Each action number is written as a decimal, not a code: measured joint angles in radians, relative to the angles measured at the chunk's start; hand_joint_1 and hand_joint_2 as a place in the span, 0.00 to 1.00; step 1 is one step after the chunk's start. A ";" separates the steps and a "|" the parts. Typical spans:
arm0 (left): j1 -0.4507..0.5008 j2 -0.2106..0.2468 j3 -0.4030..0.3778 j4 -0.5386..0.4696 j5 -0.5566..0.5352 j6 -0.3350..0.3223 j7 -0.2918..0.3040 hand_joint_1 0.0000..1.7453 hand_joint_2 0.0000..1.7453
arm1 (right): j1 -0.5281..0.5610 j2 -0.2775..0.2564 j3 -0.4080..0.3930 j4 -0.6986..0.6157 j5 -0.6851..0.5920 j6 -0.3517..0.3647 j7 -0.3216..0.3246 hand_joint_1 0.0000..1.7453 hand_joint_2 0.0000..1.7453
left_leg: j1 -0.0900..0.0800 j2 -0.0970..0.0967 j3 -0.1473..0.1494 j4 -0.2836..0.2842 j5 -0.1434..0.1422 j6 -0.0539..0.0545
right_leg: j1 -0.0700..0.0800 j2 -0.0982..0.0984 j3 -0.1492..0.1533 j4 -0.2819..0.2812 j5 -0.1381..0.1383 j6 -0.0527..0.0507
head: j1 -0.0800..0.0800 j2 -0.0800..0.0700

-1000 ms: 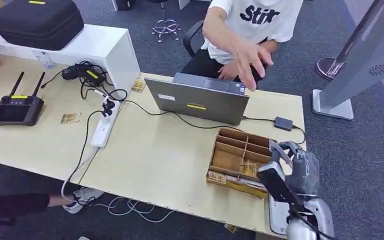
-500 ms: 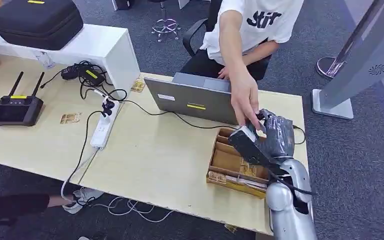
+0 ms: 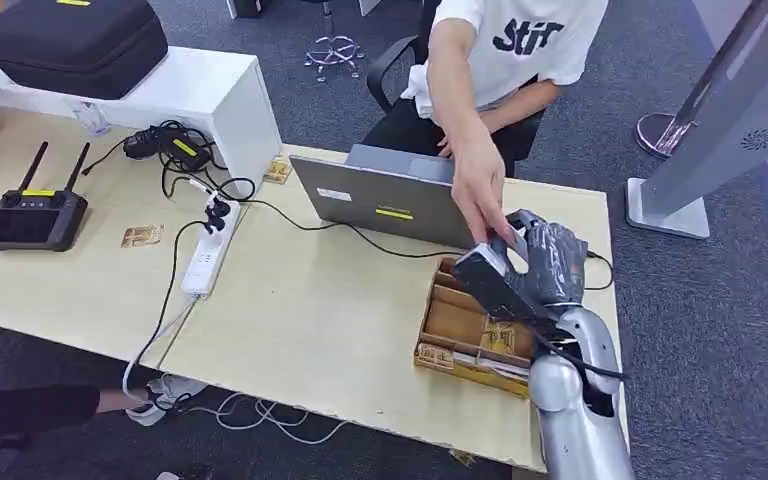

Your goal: Pass the card to the sensor for recognition and then transmit it.

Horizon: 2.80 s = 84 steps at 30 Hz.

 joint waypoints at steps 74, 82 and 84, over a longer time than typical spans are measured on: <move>0.011 -0.024 0.124 0.000 0.072 0.049 -0.013 0.00 1.00 | 0.565 -0.502 0.296 -0.449 0.156 -0.090 -0.112 0.00 1.00 | -0.002 0.000 0.006 0.000 -0.009 0.005 | -0.001 -0.001 0.006 -0.003 -0.007 0.004 | 0.000 0.000; 0.007 -0.024 0.129 0.000 0.059 0.050 -0.013 0.00 1.00 | 0.483 -0.510 0.378 -0.355 0.331 -0.131 0.081 0.00 1.00 | -0.003 0.001 0.006 0.001 -0.009 0.005 | -0.001 -0.001 0.006 -0.003 -0.007 0.004 | 0.000 0.000; 0.006 -0.024 0.129 0.000 0.057 0.050 -0.012 0.00 1.00 | 0.464 -0.509 0.392 -0.336 0.339 -0.134 0.086 0.00 1.00 | -0.003 0.000 0.006 0.001 -0.009 0.005 | -0.001 -0.001 0.006 -0.003 -0.007 0.004 | 0.000 0.000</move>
